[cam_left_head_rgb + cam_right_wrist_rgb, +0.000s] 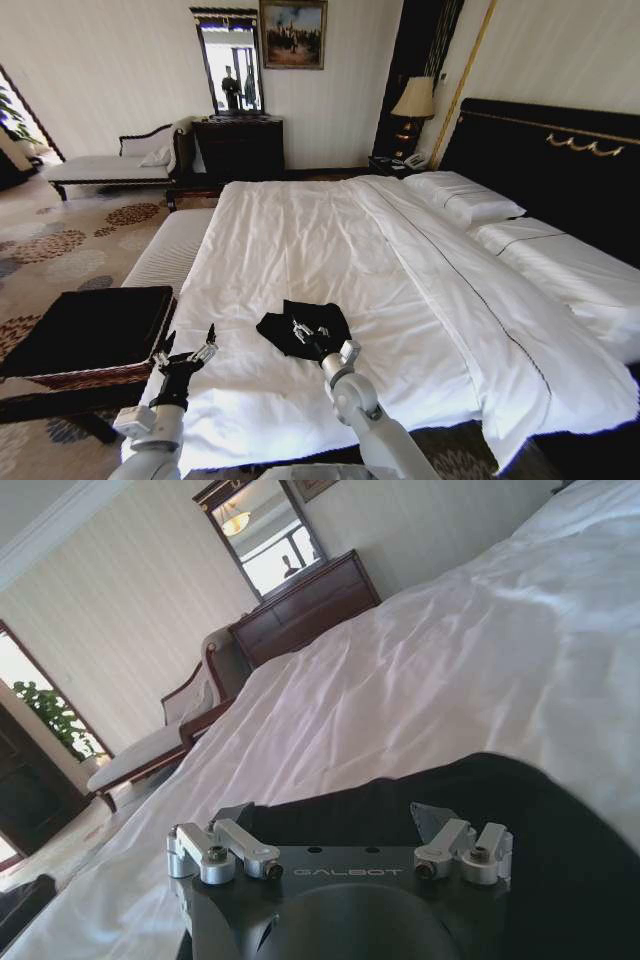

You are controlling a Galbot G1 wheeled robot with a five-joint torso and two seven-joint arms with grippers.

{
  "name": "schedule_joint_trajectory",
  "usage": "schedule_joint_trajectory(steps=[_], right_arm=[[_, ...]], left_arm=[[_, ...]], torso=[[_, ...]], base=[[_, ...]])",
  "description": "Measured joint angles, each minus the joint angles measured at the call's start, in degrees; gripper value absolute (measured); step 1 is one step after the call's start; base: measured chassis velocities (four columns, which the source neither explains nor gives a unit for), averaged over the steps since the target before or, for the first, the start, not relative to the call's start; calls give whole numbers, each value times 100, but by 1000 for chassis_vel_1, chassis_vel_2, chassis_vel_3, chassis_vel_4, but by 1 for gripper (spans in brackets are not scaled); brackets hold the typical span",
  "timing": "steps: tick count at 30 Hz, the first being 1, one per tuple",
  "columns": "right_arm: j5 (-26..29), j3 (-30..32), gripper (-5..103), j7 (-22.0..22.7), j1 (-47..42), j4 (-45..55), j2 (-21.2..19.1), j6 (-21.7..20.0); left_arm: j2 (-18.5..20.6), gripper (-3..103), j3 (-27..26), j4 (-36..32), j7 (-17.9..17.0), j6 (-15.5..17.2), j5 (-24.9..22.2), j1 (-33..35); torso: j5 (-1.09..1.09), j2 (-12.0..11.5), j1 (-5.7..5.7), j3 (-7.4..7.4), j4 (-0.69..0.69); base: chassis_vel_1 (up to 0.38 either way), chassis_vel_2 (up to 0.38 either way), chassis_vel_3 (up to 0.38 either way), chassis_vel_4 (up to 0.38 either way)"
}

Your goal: Fold the clothes on the bed and place them into the basket.

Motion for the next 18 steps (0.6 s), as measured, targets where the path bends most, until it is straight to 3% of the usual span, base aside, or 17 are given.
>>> schedule_joint_trajectory(steps=[5,14,17,18], right_arm=[[10,605,99,-30,-431,273,-218,126],[-51,1389,100,-144,-1107,458,-257,308],[22,1627,100,-238,-1380,508,-178,357],[22,1627,100,-238,-1380,508,-178,357]], left_arm=[[160,100,374,389,88,-39,56,84],[248,100,694,793,279,9,-611,10],[374,100,793,815,482,203,-1631,-129],[374,100,793,815,482,203,-1631,-129]], torso=[[0,0,0,0,0],[0,0,0,0,-1],[0,0,0,0,0],[0,0,0,0,0]], base=[[0,0,0,0],[0,0,0,0],[0,0,0,0],[0,0,0,0]])
